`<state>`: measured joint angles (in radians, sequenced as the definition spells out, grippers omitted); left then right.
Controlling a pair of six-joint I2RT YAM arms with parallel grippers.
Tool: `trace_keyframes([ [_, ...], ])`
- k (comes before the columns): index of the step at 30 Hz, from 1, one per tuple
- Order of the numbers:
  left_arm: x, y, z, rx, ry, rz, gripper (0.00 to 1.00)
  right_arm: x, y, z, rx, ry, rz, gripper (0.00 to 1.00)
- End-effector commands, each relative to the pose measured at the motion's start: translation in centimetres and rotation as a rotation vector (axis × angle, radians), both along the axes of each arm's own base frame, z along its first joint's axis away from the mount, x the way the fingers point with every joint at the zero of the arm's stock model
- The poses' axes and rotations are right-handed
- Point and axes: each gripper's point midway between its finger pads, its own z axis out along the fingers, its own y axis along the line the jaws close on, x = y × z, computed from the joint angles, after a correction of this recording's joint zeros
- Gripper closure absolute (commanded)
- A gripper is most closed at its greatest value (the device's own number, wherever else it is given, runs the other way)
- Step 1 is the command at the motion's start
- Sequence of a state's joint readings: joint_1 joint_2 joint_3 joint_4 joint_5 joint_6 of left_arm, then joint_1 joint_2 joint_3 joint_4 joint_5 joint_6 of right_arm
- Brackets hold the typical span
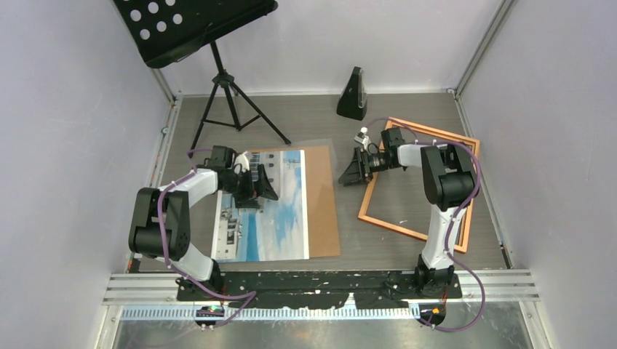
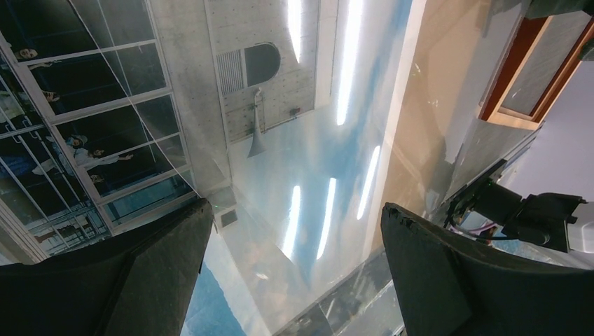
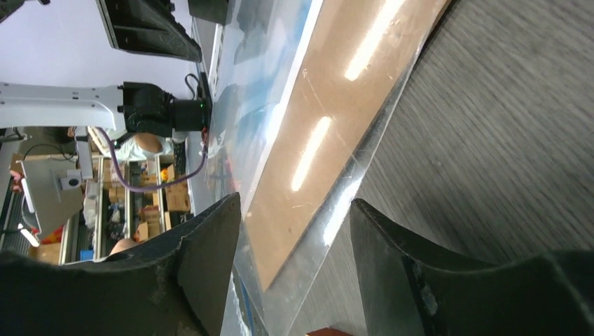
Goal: Put the photo into the frame
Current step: Pick up the photo frame item at the center of the board.
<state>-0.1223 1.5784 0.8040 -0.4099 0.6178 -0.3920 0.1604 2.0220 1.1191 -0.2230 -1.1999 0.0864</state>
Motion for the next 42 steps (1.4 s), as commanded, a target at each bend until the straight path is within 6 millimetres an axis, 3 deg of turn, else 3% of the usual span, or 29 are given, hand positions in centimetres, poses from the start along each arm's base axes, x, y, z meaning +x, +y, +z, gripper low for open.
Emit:
trace_keyframes([
  [1,-1.7,0.7,-3.3,0.076,0.069,-0.029,0.01,-0.8,0.7,1.2,0.058,-0.015,0.103,0.36],
  [11,-1.7,0.6,-3.4,0.075,0.071,-0.033,0.01,-0.8,0.3,-0.3,0.016,-0.001,0.174,0.38],
  [25,-1.6,0.5,-3.3,0.07,0.064,-0.039,0.01,0.4,-0.3,-4.1,-0.236,0.037,0.205,0.38],
  [35,-1.7,0.5,-3.4,0.072,0.068,-0.042,0.01,1.6,-2.0,-6.6,-0.441,0.064,0.061,0.28],
  [42,-1.7,0.5,-3.4,0.073,0.065,-0.043,0.01,1.9,-2.0,-6.9,-0.455,0.083,0.01,0.21],
])
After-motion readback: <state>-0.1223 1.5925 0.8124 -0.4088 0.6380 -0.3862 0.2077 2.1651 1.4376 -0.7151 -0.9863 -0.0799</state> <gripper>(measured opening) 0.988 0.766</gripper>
